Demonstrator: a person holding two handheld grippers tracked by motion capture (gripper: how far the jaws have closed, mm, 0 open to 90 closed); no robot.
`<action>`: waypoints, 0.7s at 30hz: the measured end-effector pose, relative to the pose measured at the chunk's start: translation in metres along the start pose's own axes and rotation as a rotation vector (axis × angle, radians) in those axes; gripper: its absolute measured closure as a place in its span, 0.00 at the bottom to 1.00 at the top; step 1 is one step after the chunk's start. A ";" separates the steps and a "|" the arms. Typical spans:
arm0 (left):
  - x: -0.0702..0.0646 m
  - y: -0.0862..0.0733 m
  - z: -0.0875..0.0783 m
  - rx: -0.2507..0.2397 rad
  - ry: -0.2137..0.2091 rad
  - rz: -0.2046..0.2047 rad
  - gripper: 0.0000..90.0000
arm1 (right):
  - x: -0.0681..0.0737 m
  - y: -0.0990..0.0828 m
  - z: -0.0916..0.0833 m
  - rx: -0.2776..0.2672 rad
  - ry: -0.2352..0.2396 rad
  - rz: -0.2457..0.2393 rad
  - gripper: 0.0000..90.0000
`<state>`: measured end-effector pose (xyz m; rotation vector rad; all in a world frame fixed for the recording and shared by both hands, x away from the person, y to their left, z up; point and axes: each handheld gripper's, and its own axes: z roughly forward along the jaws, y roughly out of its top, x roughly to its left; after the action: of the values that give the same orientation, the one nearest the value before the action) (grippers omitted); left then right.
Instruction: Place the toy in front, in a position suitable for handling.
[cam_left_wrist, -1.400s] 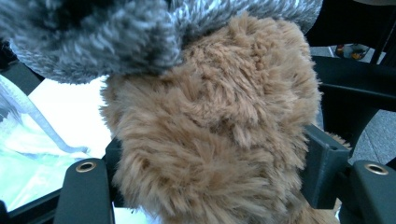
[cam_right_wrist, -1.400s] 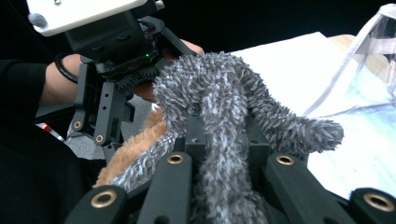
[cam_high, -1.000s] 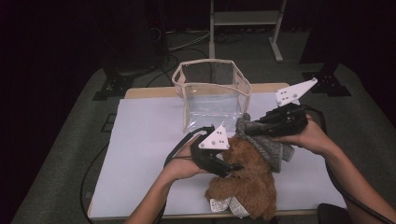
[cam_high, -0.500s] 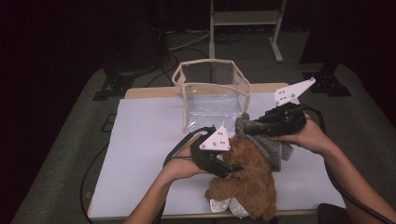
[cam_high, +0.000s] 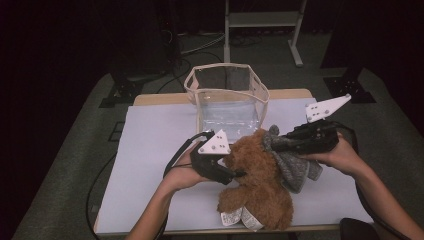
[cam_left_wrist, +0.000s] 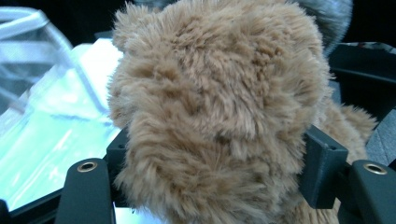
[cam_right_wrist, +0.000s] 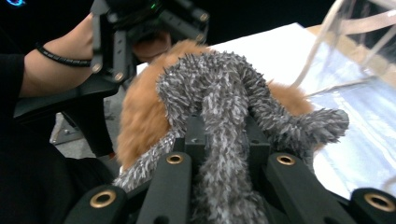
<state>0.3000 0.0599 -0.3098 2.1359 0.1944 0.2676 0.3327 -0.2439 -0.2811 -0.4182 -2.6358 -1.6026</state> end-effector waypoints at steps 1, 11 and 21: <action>0.001 -0.003 -0.002 0.006 0.004 -0.006 0.34 | 0.000 -0.002 0.004 0.001 0.007 0.001 0.85; 0.009 -0.043 -0.031 0.026 0.059 -0.104 0.34 | 0.006 -0.008 0.049 0.026 0.057 -0.017 0.85; 0.010 -0.078 -0.057 0.049 0.084 -0.155 0.28 | 0.013 -0.022 0.088 0.084 0.076 -0.027 0.85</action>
<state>0.2918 0.1505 -0.3435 2.1467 0.4171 0.2645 0.3254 -0.1732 -0.3395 -0.3128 -2.6515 -1.4772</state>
